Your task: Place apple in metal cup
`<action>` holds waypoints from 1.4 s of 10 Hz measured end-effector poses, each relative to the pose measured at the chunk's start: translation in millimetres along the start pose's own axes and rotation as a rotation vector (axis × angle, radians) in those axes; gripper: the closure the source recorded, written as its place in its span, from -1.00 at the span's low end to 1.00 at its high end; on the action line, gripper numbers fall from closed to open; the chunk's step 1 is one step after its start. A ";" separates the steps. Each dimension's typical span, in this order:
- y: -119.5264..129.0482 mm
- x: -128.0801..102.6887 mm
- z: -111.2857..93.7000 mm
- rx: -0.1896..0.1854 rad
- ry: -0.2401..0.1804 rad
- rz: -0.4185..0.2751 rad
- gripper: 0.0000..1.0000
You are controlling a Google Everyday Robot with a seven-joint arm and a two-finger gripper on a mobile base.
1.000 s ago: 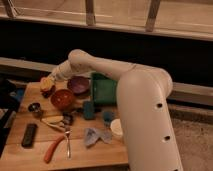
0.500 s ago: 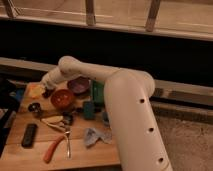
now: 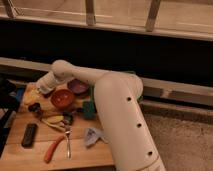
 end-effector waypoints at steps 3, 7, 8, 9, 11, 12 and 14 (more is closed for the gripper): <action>-4.7 11.6 11.0 -0.007 0.018 0.026 0.32; -6.9 19.8 23.0 -0.029 0.031 0.053 -0.49; -9.4 21.9 22.9 -0.025 0.033 0.059 -0.59; -12.3 23.1 21.5 -0.022 0.032 0.063 -0.60; -12.5 22.5 23.1 -0.020 0.037 0.059 -0.60; -13.7 20.7 20.7 -0.012 0.036 0.055 -0.60; -17.9 16.5 11.5 0.010 0.033 0.044 -0.60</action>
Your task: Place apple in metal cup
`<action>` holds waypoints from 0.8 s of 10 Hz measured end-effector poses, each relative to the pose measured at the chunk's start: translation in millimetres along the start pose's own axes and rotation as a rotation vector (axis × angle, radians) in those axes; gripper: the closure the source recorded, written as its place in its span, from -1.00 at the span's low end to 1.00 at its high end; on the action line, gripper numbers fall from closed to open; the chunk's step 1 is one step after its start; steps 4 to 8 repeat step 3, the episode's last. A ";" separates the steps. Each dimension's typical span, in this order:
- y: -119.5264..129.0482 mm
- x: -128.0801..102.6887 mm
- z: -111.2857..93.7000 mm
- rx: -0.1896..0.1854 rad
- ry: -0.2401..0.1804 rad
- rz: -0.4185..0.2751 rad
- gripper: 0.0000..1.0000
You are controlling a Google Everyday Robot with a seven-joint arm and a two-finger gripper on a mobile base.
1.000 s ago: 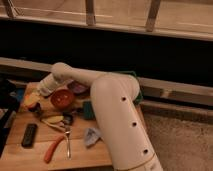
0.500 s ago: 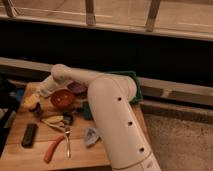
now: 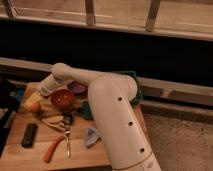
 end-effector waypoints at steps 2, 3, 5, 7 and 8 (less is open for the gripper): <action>-0.9 -7.8 -7.4 0.018 -0.011 -0.019 -0.60; -3.3 -13.3 -16.6 0.036 -0.024 -0.028 -0.60; -3.3 -13.3 -16.6 0.036 -0.024 -0.028 -0.60; -3.3 -13.3 -16.6 0.036 -0.024 -0.028 -0.60; -3.3 -13.3 -16.6 0.036 -0.024 -0.028 -0.60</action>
